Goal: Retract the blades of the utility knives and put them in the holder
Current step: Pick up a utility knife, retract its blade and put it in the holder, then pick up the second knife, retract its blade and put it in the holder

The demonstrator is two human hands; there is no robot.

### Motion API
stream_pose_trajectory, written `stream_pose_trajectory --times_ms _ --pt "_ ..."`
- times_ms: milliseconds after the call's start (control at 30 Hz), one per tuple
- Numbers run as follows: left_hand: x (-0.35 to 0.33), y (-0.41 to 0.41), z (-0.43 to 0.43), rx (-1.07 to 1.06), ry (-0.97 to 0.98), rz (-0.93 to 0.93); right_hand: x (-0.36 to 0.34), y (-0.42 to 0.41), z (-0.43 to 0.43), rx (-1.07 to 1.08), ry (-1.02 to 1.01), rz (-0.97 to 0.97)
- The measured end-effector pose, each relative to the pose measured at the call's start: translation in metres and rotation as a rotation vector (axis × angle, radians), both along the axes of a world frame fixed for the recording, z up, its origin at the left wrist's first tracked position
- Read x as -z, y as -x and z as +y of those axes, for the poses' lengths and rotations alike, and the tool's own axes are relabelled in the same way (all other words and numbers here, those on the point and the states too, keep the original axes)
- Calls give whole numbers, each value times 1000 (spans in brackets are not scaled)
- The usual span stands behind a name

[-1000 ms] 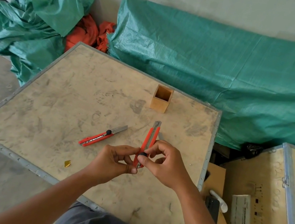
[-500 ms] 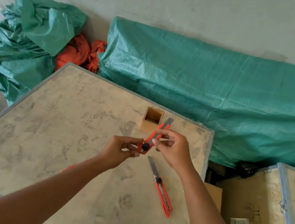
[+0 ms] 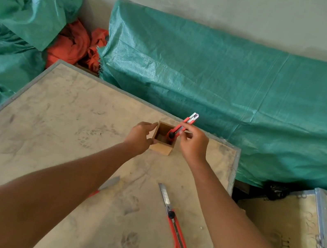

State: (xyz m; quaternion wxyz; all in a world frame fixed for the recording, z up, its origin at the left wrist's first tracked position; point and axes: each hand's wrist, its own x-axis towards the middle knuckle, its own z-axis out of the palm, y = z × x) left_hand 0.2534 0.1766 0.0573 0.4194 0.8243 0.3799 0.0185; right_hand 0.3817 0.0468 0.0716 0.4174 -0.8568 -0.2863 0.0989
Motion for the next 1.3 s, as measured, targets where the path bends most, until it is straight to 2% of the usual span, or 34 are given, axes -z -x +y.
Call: stream_pose_trajectory --times_ms 300,600,733,967,1300 --pt "12 -5 4 49 0 -19 13 14 2 -68 76 -2" --pt "-2 17 -12 41 -29 -83 -7 41 -20 -56 2 -11" --pt "-8 58 -21 -22 -24 -91 -8 71 -34 -94 14 5" --pt "2 163 -29 -216 77 -48 12 144 -42 -184 104 213" --pt "34 287 -30 -312 31 159 55 245 -2 -294 279 420"
